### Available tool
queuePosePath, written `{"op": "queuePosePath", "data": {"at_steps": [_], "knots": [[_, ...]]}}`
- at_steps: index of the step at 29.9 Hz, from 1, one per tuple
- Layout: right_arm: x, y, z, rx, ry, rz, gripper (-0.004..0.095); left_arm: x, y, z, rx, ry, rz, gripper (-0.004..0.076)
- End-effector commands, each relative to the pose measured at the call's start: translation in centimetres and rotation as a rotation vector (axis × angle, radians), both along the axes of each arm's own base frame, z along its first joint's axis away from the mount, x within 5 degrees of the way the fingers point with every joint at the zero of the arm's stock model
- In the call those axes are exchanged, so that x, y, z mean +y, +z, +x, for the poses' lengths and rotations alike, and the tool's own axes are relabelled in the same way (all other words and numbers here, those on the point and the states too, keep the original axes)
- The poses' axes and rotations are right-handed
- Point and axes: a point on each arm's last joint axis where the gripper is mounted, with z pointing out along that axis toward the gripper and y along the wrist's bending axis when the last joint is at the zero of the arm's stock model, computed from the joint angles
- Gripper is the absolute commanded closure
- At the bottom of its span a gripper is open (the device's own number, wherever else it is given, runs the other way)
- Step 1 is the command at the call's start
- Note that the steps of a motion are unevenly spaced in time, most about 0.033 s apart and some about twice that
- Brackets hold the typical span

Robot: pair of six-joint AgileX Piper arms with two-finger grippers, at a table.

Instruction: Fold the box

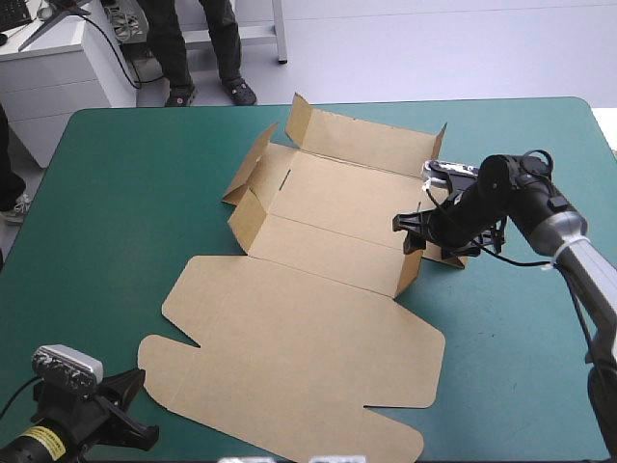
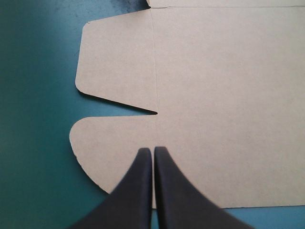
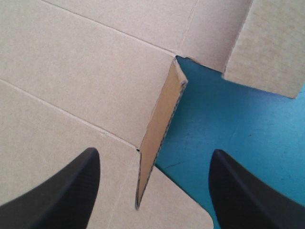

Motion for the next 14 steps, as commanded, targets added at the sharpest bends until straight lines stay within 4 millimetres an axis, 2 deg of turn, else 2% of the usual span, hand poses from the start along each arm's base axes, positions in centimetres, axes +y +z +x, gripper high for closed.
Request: {"op": "queuePosePath", "data": {"at_steps": [1,9,14], "knots": [[0.6,0.5,0.9,-0.031,-0.023,0.068,0.0345,-0.2,1.3,0.3,-0.071,-0.006,-0.04,0.0732],[1.3,-3.6,2.8,0.109,-0.045,0.078,0.0494,-0.2,1.3,0.3,-0.071,-0.006,-0.04,0.0732],[1.5,-4.0,3.1,0.117,-0.054,0.095,0.0582,-0.2,1.3,0.3,-0.071,-0.006,-0.04,0.0732]]}}
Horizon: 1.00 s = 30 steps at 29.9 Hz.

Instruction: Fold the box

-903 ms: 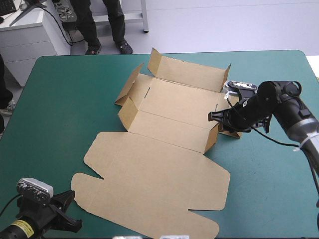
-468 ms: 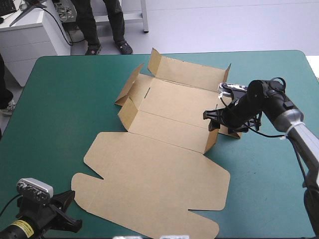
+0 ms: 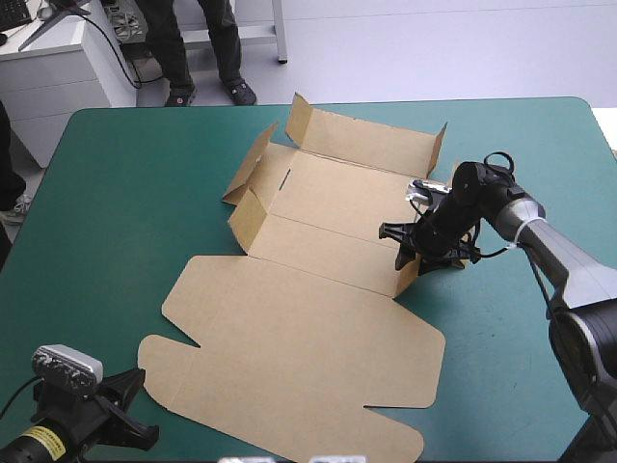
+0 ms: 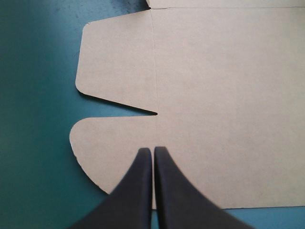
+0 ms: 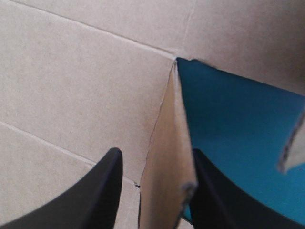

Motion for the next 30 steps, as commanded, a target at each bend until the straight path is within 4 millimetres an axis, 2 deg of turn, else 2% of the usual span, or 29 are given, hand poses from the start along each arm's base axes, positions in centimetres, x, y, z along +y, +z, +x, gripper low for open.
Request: {"op": "queuePosePath", "data": {"at_steps": [1,4,5,11,16,21,26,30], "knots": [[0.2,2.5,-0.1,-0.074,-0.022,0.047,0.0633,-0.2,1.3,0.3,-0.069,-0.006,-0.039,0.0732],[0.1,2.5,-0.1,-0.07,-0.026,0.044,0.0883,-0.2,1.3,0.3,-0.07,-0.005,-0.037,0.0732],[0.1,2.5,-0.1,-0.069,-0.031,0.045,0.0921,-0.2,1.3,0.3,-0.07,-0.005,-0.037,0.0732],[0.1,2.5,-0.2,-0.06,-0.022,0.035,0.0912,-0.2,1.3,0.3,-0.07,-0.005,-0.037,0.0732],[-1.2,3.0,-0.1,-0.069,0.039,-0.121,0.0912,-0.2,1.3,0.3,-0.07,-0.005,-0.037,0.0732],[-2.5,5.2,1.9,-0.127,0.117,-0.297,0.0912,-0.2,1.3,0.3,-0.07,-0.005,-0.037,0.0732],[-2.0,6.9,5.2,-0.261,0.252,-0.334,0.0912,-0.2,1.3,0.3,-0.07,-0.005,-0.037,0.0732],[-1.0,7.0,7.5,-0.333,0.373,-0.35,0.0912,-0.2,1.3,0.3,-0.07,-0.005,-0.037,0.0732]]}}
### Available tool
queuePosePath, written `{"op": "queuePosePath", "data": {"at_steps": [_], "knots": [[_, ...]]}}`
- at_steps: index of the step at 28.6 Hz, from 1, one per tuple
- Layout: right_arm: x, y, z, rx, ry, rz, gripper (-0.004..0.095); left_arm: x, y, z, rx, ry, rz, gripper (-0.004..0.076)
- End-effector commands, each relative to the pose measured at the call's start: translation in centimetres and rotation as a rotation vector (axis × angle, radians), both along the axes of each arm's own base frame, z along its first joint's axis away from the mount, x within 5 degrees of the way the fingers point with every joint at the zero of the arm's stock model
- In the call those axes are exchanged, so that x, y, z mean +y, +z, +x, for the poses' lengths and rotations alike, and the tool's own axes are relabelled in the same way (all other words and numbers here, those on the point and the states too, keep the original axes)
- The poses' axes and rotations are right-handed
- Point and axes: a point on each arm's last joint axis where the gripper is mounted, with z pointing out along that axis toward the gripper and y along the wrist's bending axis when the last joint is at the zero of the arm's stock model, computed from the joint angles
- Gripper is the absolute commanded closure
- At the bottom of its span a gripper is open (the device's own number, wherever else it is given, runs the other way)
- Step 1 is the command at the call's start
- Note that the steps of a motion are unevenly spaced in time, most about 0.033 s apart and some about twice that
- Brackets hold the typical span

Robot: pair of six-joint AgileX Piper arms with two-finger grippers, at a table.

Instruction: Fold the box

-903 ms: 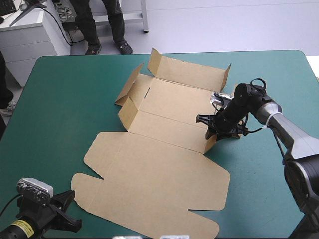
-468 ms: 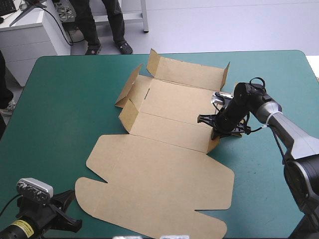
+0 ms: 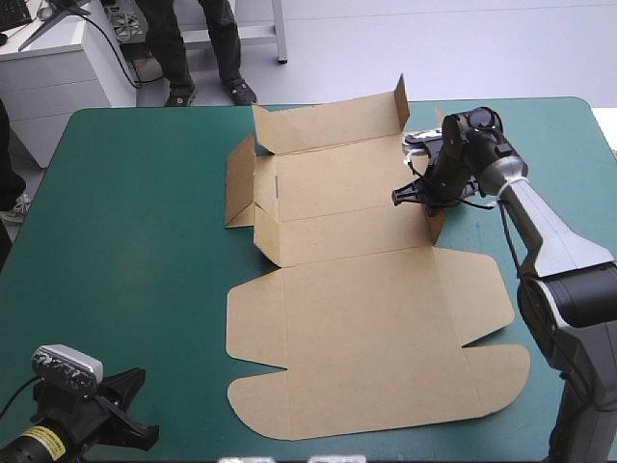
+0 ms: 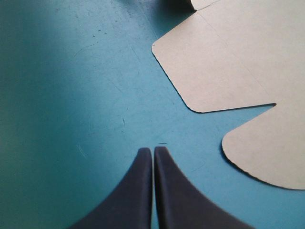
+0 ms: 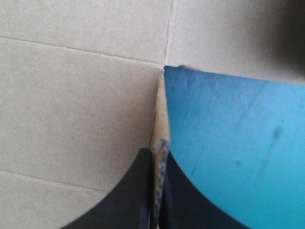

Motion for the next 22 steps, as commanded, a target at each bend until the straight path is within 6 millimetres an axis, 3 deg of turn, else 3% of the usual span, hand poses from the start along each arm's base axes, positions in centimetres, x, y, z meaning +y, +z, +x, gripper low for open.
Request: {"op": "queuePosePath", "data": {"at_steps": [1,7,21,22], "knots": [[0.7,2.8,0.7,-0.101,0.166,-0.035,0.0911,-0.2,1.3,0.3,-0.07,-0.005,-0.037,0.0732],[5.0,2.5,1.3,-0.168,0.623,-0.118,0.0912,-0.2,1.3,0.3,-0.07,-0.005,-0.037,0.0732],[14.6,3.7,-1.9,-0.393,1.156,-0.119,0.0912,-0.2,1.3,0.3,-0.067,-0.002,-0.043,0.0732],[16.1,3.9,-2.5,-0.44,1.227,-0.136,0.0912,-0.2,1.3,0.3,-0.067,-0.002,-0.043,0.0732]]}}
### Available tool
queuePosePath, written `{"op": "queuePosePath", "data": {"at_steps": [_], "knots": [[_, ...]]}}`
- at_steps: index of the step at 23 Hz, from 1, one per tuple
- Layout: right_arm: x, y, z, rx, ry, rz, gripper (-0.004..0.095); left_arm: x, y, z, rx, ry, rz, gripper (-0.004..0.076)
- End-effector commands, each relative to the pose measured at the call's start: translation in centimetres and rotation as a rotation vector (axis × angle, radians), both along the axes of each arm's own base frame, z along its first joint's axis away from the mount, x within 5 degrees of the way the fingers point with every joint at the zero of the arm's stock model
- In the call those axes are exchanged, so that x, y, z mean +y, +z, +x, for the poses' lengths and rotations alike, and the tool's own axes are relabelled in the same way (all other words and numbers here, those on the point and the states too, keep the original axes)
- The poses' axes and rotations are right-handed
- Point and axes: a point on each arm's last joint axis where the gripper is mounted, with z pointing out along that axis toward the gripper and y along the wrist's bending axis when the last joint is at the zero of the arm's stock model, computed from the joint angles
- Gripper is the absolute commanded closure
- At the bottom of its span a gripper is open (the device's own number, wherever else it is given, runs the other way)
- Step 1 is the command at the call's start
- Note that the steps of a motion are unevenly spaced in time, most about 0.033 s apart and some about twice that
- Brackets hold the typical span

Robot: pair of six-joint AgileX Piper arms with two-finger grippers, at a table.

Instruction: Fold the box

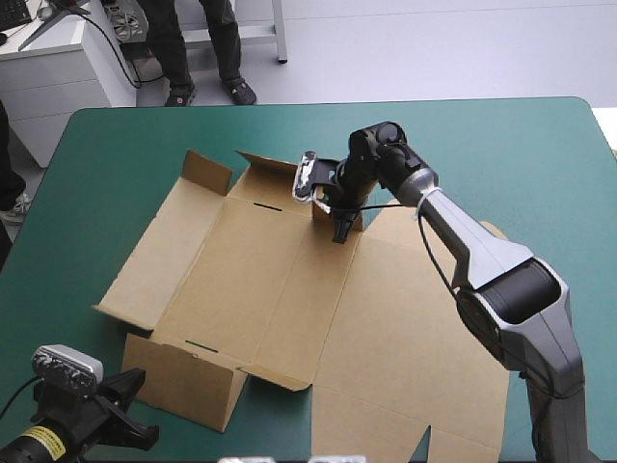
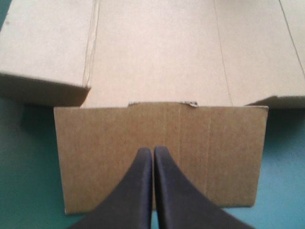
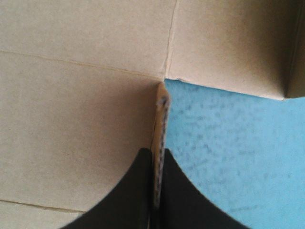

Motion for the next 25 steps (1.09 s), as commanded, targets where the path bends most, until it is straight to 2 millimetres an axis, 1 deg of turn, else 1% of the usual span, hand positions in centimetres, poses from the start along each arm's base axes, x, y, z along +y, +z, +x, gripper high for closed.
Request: {"op": "queuePosePath", "data": {"at_steps": [1,2,4,6,9,14,16,18,21,23,25], "knots": [[2.5,4.2,-1.9,-0.177,0.147,0.07,0.0912,-0.2,1.3,0.3,-0.068,-0.001,-0.043,0.0732],[3.7,4.2,-2.7,-0.205,0.224,0.059,0.0912,-0.2,1.3,0.3,-0.068,-0.001,-0.043,0.0732],[5.3,4.3,-3.8,-0.237,0.316,0.044,0.0912,-0.2,1.3,0.3,-0.068,-0.001,-0.043,0.0732],[5.9,4.2,-4.0,-0.25,0.324,0.048,0.0912,-0.2,1.3,0.3,-0.068,-0.001,-0.043,0.0732],[5.3,3.6,-3.6,-0.224,0.244,0.008,0.0912,-0.2,1.3,0.3,-0.068,-0.001,-0.043,0.0732],[5.4,3.6,-3.7,-0.212,0.243,0.018,0.0925,-0.2,1.3,0.3,-0.068,-0.001,-0.043,0.0732],[5.4,3.5,-3.7,-0.197,0.221,0.023,0.0908,-0.2,1.3,0.3,-0.068,-0.001,-0.043,0.0732],[5.3,3.5,-3.7,-0.189,0.186,0.027,0.0854,-0.2,1.3,0.3,-0.068,-0.001,-0.043,0.0732],[4.9,3.7,-3.5,-0.198,0.135,0.01,0.0709,-0.2,1.3,0.3,-0.068,-0.001,-0.043,0.0732],[4.3,4.7,-3.5,-0.205,0.091,0.031,0.0622,-0.2,1.3,0.3,-0.068,-0.001,-0.043,0.0732],[3.1,6.0,-3.5,-0.216,0.05,0.049,0.0589,-0.2,1.3,0.3,-0.068,-0.001,-0.043,0.0732]]}}
